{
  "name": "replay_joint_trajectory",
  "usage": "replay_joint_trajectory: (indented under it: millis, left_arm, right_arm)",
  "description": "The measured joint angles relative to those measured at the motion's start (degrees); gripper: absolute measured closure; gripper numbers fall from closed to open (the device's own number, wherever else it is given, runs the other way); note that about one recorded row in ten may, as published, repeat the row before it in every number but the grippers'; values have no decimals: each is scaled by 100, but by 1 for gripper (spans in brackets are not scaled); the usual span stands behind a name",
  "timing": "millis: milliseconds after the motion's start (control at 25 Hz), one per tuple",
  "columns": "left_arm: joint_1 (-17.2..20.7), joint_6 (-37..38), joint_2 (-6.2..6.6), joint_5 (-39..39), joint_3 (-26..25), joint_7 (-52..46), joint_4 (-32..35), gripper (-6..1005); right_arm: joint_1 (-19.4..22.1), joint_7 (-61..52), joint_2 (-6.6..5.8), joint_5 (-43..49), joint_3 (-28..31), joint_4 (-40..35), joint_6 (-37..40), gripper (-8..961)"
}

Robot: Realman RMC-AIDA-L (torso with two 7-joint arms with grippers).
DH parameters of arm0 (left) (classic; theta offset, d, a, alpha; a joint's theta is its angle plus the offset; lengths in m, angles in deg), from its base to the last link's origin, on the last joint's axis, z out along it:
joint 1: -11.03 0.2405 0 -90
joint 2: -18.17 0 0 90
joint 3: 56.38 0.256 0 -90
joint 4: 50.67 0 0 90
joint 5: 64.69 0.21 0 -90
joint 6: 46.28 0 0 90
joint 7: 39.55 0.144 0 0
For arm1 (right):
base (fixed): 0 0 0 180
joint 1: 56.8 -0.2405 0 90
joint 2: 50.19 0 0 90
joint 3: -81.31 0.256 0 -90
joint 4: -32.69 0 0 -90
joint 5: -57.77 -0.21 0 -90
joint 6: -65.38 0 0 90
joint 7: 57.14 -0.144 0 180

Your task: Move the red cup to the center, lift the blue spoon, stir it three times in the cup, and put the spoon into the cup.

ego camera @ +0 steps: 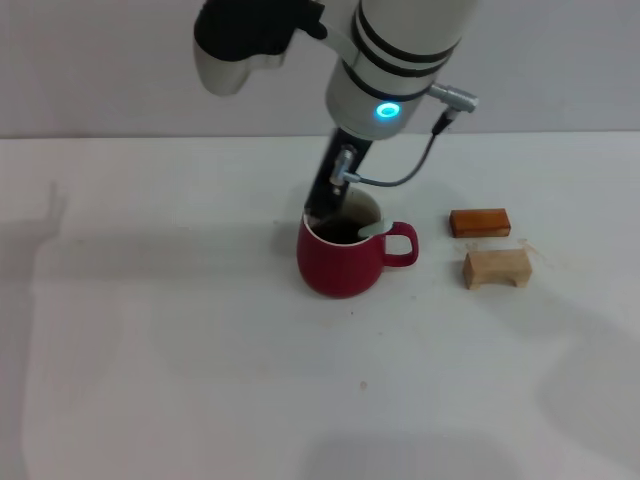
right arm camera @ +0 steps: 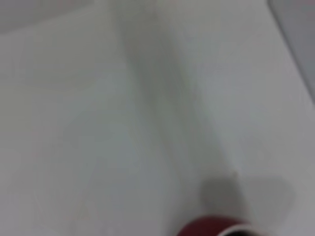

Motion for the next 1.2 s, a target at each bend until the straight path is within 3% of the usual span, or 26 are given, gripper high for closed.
replay_joint_trajectory:
  millis: [120, 160, 200, 280, 360, 400, 440, 520, 560, 600, 640, 760, 800, 880, 1000, 1120, 1160, 1200]
  left_arm:
    - [0, -4, 0, 1, -3, -27, 0, 157]
    - [-1, -6, 0, 1, -4, -45, 0, 157]
    - [-17, -11, 0, -1, -4, -137, 11, 157]
    - [-24, -14, 0, 1, -4, -176, 10, 157]
    - [-34, -16, 0, 18, -3, -244, -15, 157]
    - [-40, -16, 0, 25, -4, -271, -26, 157]
    - [-51, -15, 0, 38, -3, -288, -36, 157]
    - [-77, -14, 0, 43, 2, -305, -38, 157]
    - [-83, -14, 0, 44, 8, -308, -39, 157]
    - [-110, -13, 1, 44, 64, -318, -39, 157]
    - [-110, -13, 1, 44, 64, -318, -39, 157]
    - [-139, -13, 0, 46, 145, -398, -39, 157]
    - [-149, -13, 0, 45, 157, -430, -40, 157]
    - [-171, -13, 0, 49, 193, -511, -46, 157]
    - [-206, -16, 0, 52, 225, -529, -47, 157]
    - [-228, -20, -4, 53, 259, -531, -48, 157]
    - [-228, -20, -4, 53, 259, -531, -48, 157]
    - [-232, -21, -7, 49, 330, -531, -48, 157]
  right_arm:
    - [221, -84, -4, -54, -257, 323, 416, 724]
    - [370, -137, -7, -76, -413, 527, 661, 724]
    - [801, -259, -16, -64, -807, 1133, 1367, 724]
    - [998, -325, -21, -7, -960, 1383, 1667, 724]
    - [1512, -449, -31, 280, -1285, 1988, 2412, 725]
    - [2094, -574, -27, 706, -1587, 2499, 3210, 725]
    - [2094, -574, -27, 706, -1587, 2499, 3210, 725]
    - [2672, -740, -17, 1271, -1911, 2854, 4080, 726]
    - [2992, -825, -11, 1570, -2082, 2987, 4625, 726]
    - [3566, -893, -3, 1933, -2307, 3125, 5683, 726]
    - [3566, -893, -3, 1933, -2307, 3125, 5683, 726]
    - [4399, -806, 8, 1991, -2375, 3091, 7349, 727]
    - [4874, -795, 13, 1978, -2368, 2944, 8473, 727]
    - [5081, -795, 16, 1968, -2368, 2870, 8925, 727]
    - [5914, -759, 29, 1828, -2330, 2453, 10797, 728]
    - [6275, -471, 27, 1141, -2275, 2080, 11860, 729]
    - [6275, -471, 27, 1141, -2275, 2080, 11860, 729]
    - [6400, 18, 11, 352, -2321, 1872, 12442, 729]
